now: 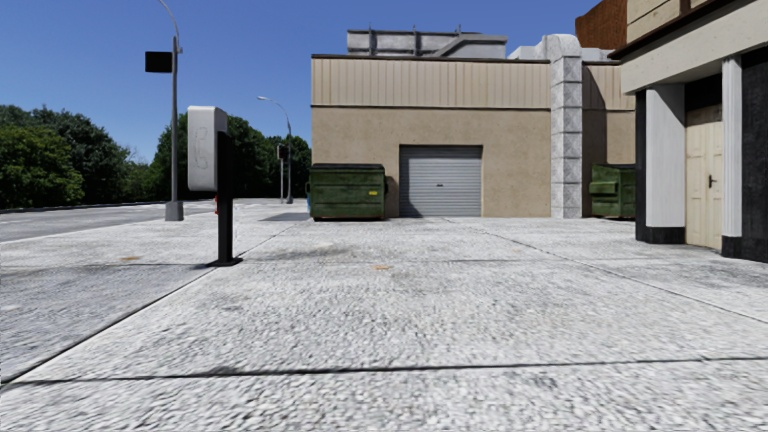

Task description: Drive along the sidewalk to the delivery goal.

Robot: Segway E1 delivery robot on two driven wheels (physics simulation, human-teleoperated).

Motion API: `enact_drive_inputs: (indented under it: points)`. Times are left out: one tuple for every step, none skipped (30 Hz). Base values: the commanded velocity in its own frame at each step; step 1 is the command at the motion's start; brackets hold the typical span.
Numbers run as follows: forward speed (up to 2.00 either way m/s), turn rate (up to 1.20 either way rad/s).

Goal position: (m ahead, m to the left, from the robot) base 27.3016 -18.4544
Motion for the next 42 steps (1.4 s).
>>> enact_drive_inputs:
  points:
    - [2.0, 0.0]
    - [2.0, 0.0]
    - [2.0, 0.0]
    - [2.0, 0.0]
    - [2.0, 0.0]
    - [2.0, 0.0]
    - [2.0, 0.0]
    - [2.0, 0.0]
    - [2.0, 0.0]
    - [2.0, 0.0]
    - [2.0, 0.0]
    - [2.0, 0.0]
    - [2.0, 0.02]
    - [2.0, 0.02]
    - [2.0, 0.06]
    - [2.0, 0.08]
    - [2.0, 0.08]
    - [2.0, 0.1]
    - [2.0, 0.12]
    - [2.0, 0.12]
    - [2.0, 0.14]
    - [2.0, 0.14]
    - [2.0, 0.14]
    - [2.0, 0.14]
    - [2.0, 0.14]
    - [2.0, 0.14]
    - [2.0, 0.14]
    - [2.0, 0.14]
    - [2.0, 0.14]
    - [2.0, 0.14]
    - [2.0, 0.15]
    - [2.0, 0.15]
    - [2.0, 0.16]
    - [2.0, 0.18]
    - [2.0, 0.23]
    - [2.0, 0.23]
    - [2.0, 0.28]
    - [2.0, 0.31]
    - [2.0, 0.31]
    - [2.0, 0.32]
    - [2.0, 0.32]
    - [2.0, 0.32]
